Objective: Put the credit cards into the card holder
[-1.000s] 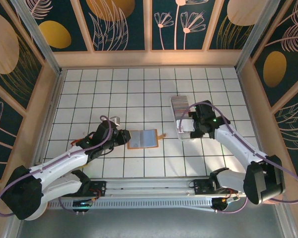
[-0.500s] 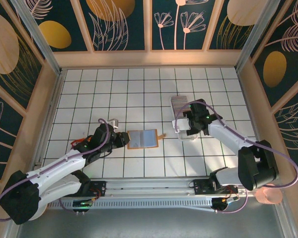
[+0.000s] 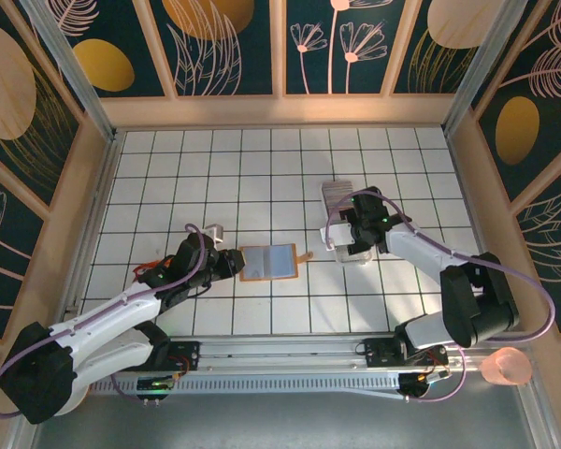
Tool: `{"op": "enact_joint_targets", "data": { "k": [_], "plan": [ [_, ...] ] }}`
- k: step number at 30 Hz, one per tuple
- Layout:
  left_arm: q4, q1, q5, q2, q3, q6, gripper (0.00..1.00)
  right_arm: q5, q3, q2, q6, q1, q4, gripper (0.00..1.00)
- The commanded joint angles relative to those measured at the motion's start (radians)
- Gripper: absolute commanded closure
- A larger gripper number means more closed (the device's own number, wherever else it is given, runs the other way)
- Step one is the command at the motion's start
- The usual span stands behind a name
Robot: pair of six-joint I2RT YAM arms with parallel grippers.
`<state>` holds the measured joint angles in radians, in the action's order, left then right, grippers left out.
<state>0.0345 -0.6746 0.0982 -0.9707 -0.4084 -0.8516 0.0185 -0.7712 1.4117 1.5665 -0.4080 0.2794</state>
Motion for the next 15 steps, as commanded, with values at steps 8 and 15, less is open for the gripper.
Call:
{"op": "enact_joint_targets", "data": {
  "k": [8,15],
  "plan": [
    [0.014,-0.003,0.022,0.035,0.009,-0.026,0.73,-0.026,0.009,0.035,0.027,-0.015,-0.025,0.28],
    [0.024,-0.005,0.026,0.049,0.014,-0.030,0.73,-0.031,-0.017,0.051,0.034,-0.017,-0.016,0.32]
  ]
}}
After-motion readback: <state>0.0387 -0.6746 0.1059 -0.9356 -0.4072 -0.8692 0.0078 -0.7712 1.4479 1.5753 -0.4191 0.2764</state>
